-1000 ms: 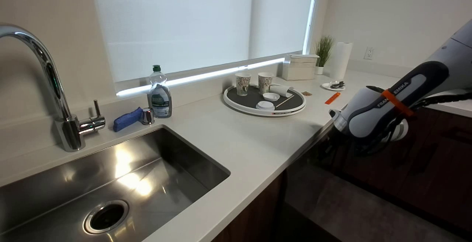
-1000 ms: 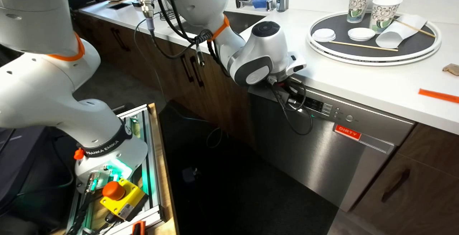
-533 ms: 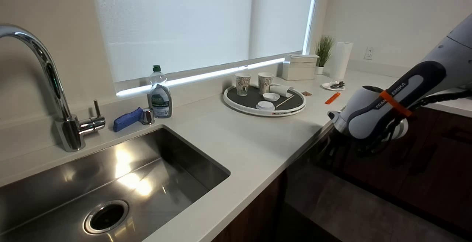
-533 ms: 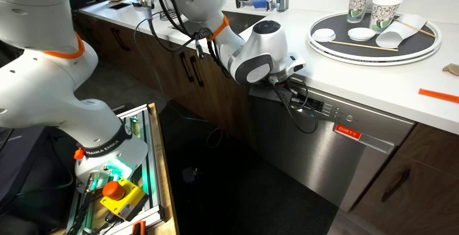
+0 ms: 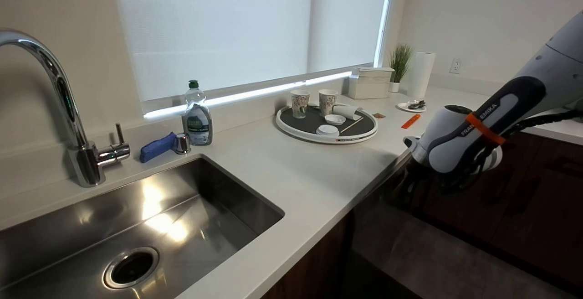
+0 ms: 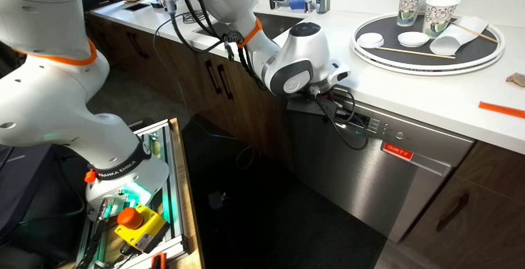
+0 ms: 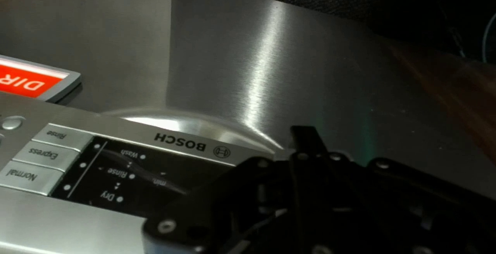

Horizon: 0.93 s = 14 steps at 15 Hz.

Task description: Press one of the buttons on the left side of the dish washing machine

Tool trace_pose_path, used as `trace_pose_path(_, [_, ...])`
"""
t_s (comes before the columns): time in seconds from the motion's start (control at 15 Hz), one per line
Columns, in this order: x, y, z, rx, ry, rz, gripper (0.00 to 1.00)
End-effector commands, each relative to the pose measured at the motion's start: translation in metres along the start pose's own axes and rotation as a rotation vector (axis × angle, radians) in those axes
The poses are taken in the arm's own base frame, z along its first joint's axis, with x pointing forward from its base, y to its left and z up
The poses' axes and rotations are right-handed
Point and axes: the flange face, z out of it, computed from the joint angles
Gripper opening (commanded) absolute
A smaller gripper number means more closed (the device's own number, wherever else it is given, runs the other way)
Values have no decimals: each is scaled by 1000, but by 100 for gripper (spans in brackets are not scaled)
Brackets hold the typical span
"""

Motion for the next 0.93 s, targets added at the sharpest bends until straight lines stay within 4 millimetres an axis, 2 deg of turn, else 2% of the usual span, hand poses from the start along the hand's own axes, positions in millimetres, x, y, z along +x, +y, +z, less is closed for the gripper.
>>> trace_pose_path(0.0, [5,-1,0,1,-3,-15,0])
trace_pose_path(0.87, [11,4,2,-3,39,69,0])
